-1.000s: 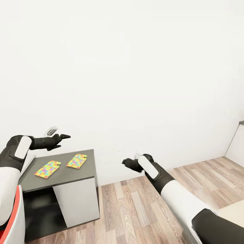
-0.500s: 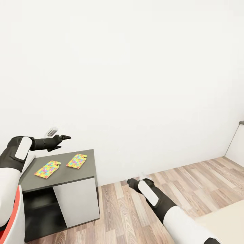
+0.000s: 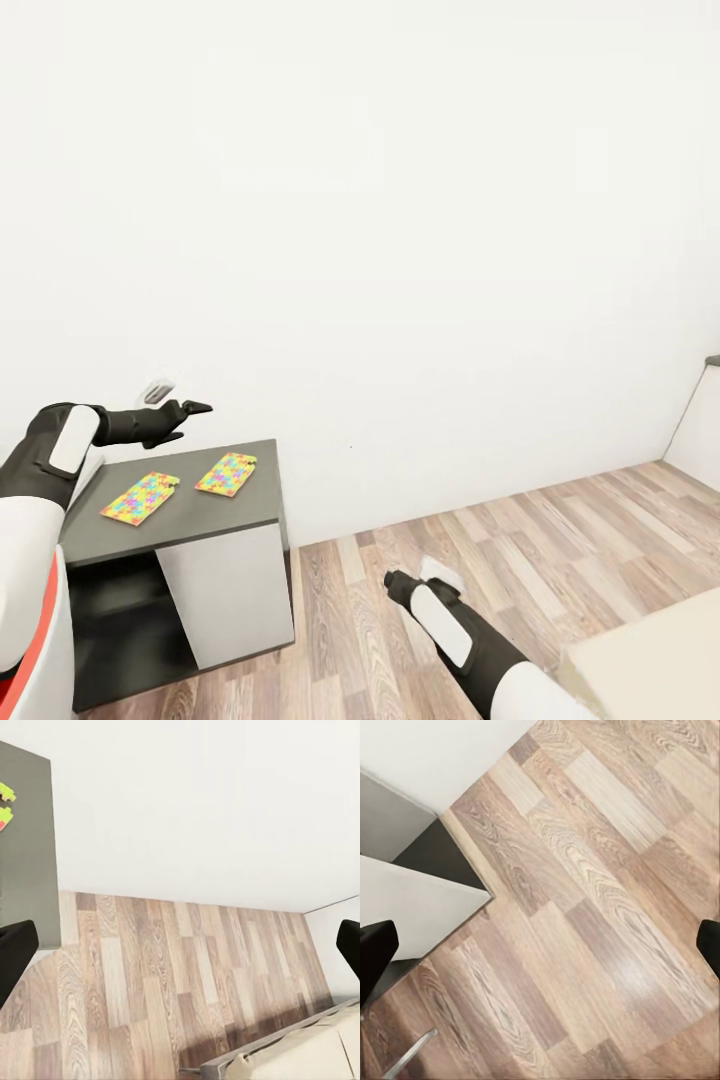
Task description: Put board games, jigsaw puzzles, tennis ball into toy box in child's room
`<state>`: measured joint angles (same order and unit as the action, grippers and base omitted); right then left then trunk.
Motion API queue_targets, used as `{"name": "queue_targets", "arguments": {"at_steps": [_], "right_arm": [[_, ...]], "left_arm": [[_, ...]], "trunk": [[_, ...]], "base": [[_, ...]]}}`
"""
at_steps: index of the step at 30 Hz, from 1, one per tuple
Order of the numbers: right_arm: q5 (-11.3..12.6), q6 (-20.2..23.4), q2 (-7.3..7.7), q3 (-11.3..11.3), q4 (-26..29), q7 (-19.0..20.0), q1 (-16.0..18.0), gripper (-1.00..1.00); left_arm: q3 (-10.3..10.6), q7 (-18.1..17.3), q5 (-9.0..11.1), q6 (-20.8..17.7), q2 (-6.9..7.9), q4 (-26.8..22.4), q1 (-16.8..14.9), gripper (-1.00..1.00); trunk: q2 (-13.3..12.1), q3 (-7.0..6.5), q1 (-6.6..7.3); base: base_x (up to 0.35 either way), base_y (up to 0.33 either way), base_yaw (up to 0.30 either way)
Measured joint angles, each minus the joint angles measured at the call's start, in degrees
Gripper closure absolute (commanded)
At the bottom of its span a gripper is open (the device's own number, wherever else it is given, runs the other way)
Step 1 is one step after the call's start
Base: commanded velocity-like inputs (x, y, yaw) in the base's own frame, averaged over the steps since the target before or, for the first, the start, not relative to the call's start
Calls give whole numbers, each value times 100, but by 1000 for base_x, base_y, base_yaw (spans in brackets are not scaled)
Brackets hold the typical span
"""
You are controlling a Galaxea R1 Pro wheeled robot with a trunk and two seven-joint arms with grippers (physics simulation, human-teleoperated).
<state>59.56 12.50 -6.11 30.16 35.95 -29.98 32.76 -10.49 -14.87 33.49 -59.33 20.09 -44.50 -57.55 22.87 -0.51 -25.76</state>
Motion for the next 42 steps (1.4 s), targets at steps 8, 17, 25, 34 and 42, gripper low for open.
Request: {"name": "queue_targets", "arguments": {"at_steps": [8,17,25,34,42], "right_arm": [[-362,-270,1,73,-179,155,-232,-100],[-457,-289,1,74,-206,195,-253,-100],[-455,-286,8,70,-230,207,-257,-100],[-463,-304,9,57,-182,209,-257,-100],[-471,-260,40,11,194,158,52,-100]], "left_arm": [[27,-4,-4,6,-3,-2,0,-100],[35,-8,3,7,-9,0,2,-100],[44,-6,5,8,-15,-2,4,-100],[104,-8,5,7,-26,-5,4,-100],[306,-1,9,47,-49,1,11,-100]], "trunk": [[0,58,0],[-5,128,1],[-10,190,2],[-9,261,2],[-9,273,2]], "base": [[0,0,-102],[0,0,-132],[0,0,-144],[0,0,-134],[0,0,-21]]}}
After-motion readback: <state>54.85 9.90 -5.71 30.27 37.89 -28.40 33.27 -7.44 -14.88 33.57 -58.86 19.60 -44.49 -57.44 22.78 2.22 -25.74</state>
